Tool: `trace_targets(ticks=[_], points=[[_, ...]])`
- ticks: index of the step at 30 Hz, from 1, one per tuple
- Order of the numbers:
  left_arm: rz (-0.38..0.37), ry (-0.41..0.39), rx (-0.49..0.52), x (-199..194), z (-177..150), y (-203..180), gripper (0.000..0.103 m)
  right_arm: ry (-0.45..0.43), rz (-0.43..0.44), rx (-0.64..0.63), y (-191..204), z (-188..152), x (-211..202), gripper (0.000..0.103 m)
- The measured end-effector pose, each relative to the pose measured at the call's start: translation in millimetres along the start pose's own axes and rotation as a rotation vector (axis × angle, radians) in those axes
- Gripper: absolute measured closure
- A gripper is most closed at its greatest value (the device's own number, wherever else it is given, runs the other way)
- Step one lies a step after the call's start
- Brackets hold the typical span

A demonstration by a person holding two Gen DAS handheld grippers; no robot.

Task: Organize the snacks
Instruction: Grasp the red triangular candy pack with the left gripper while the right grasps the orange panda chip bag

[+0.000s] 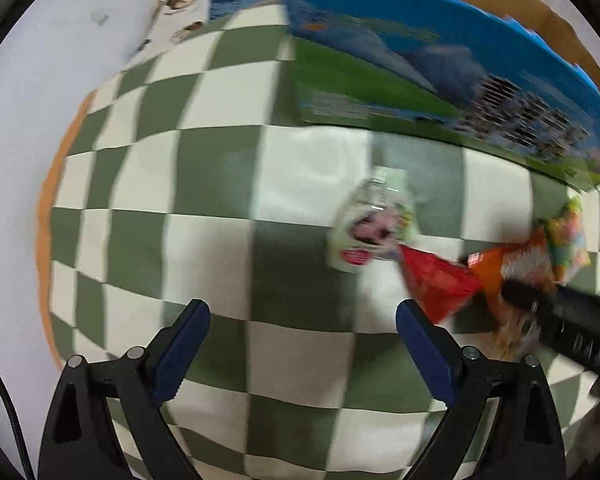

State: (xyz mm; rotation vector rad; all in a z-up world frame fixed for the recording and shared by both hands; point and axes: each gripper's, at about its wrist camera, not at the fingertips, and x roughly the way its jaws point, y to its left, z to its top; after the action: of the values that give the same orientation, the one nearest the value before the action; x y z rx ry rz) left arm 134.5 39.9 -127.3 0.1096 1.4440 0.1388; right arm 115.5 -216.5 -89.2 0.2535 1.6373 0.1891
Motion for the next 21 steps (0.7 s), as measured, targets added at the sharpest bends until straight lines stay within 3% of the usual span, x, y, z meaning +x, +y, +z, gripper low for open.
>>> trace_targets(ticks=[6, 9, 10, 11, 13, 17, 21], points=[[-0.155, 0.083, 0.042, 18.9, 9.5, -32.7, 0.008, -0.018, -0.007, 0.108, -39.2, -32.6, -6.1, 0.041], [-0.195, 0.089, 0.047, 28.9, 16.9, -44.1, 0.008, -0.029, -0.010, 0.155, -53.8, -41.5, -5.2, 0.041], [-0.212, 0.089, 0.041, 32.8, 19.6, -46.6, 0.017, -0.030, -0.010, 0.163, -55.6, -43.2, -4.2, 0.041], [-0.221, 0.093, 0.034, 34.7, 21.3, -49.8, 0.036, -0.032, -0.007, 0.176, -58.9, -44.7, -4.1, 0.041], [-0.269, 0.117, 0.009, 43.3, 24.1, -50.3, 0.056, -0.035, -0.004, 0.187, -61.7, -47.1, -4.1, 0.041], [-0.271, 0.103, 0.031, 42.5, 17.2, -53.7, 0.062, -0.021, 0.004, 0.200, -68.7, -49.8, -1.8, 0.042], [-0.288, 0.155, 0.059, 41.7, -7.2, -50.2, 0.062, 0.018, 0.014, 0.192, -73.9, -56.5, -0.2, 0.043]])
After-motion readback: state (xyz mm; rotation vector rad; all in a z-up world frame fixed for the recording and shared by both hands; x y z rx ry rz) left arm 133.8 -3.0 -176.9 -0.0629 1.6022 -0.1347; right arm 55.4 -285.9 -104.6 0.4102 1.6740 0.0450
